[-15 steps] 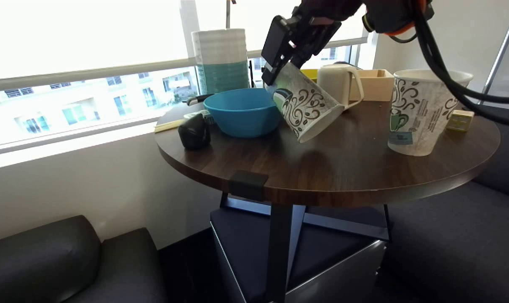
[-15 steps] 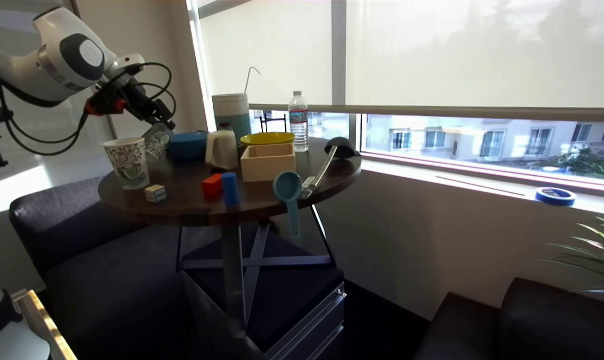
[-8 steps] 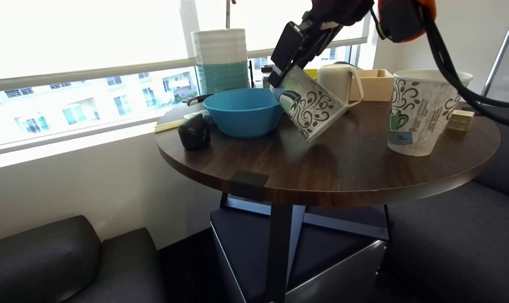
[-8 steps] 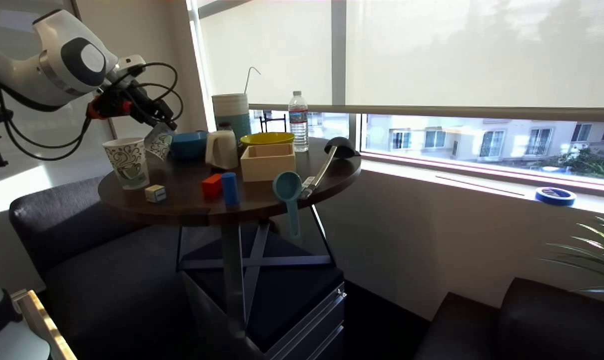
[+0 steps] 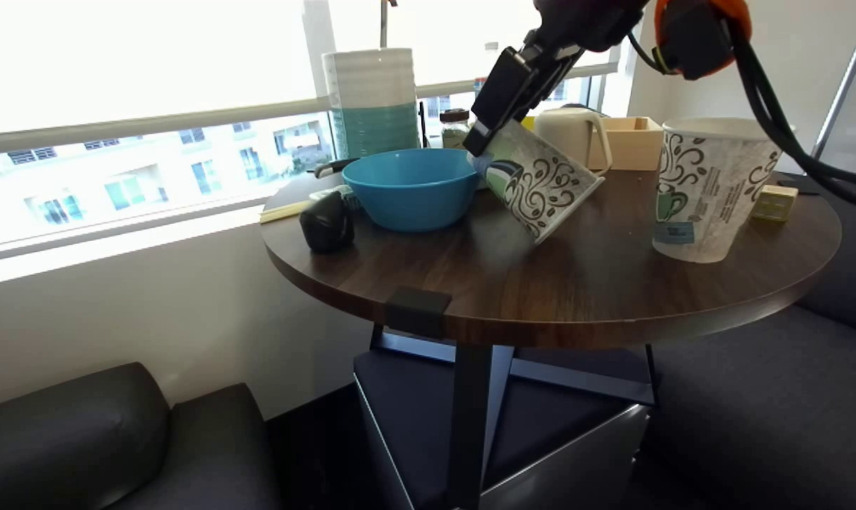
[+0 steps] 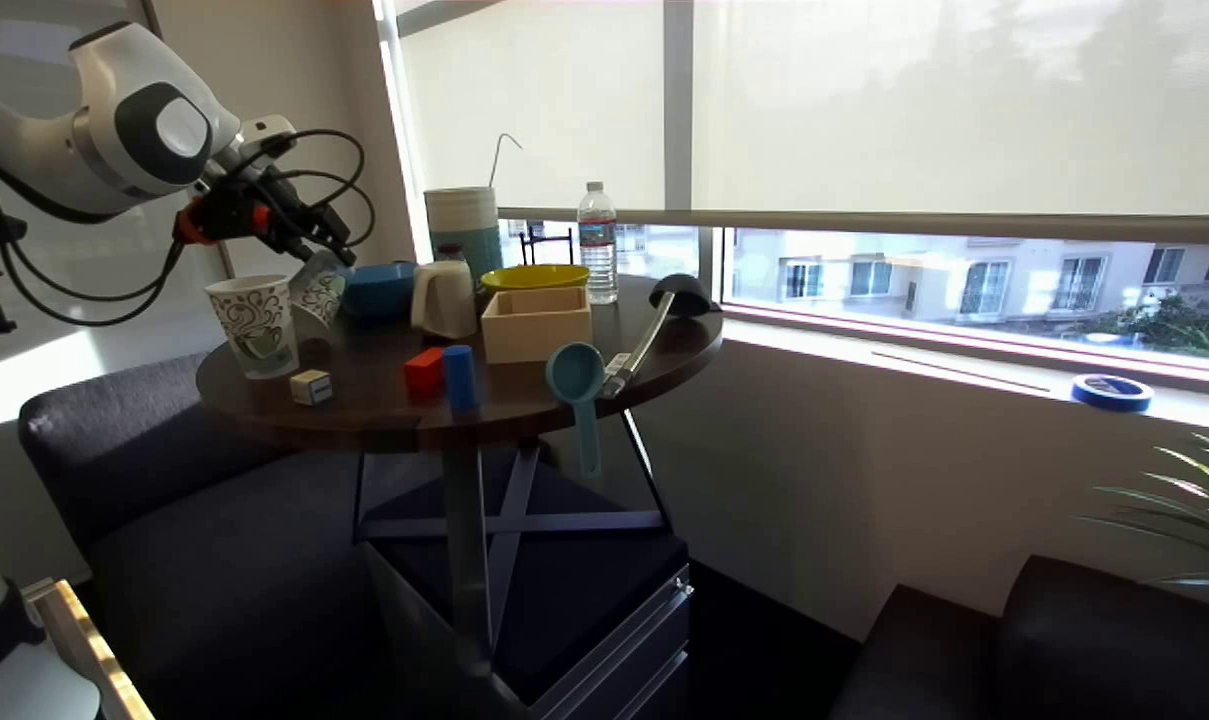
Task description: Turn the paper cup on the left upside down, pick up the paper cup on the right and put it on the paper cup to the left
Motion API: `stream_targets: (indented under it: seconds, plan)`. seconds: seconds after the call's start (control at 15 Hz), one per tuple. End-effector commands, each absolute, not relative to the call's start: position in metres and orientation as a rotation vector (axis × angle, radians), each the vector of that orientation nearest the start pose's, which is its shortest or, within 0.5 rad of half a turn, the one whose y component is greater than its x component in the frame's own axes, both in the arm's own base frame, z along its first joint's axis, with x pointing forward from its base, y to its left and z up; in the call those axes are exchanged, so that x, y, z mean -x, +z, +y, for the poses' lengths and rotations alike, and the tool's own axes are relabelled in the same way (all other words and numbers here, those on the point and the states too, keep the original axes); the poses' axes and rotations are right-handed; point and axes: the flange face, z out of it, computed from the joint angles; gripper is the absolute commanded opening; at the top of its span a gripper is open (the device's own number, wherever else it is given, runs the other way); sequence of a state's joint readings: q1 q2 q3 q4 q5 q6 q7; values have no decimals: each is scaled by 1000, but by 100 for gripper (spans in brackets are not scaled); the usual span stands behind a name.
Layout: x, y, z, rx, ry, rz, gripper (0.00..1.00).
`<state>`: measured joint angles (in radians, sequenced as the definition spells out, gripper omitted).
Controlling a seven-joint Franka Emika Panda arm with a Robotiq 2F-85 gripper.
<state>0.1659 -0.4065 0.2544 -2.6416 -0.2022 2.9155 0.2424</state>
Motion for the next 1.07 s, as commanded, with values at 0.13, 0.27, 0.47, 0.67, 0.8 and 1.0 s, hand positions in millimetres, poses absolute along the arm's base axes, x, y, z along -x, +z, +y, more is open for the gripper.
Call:
stream_targets:
  seconds: [0.13, 0.27, 0.47, 0.67, 0.8, 1.0]
  plan:
    - [-387, 448, 185, 2891, -1060, -587, 67]
    - [-385, 447, 184, 2894, -1058, -593, 71]
    - [-384, 446, 179, 2890, -1062, -582, 48]
    - [-379, 446, 168, 2866, -1093, -556, 39]
    - [-374, 448, 159, 2842, -1131, -532, 39]
    - [-375, 456, 155, 2798, -1184, -521, 39]
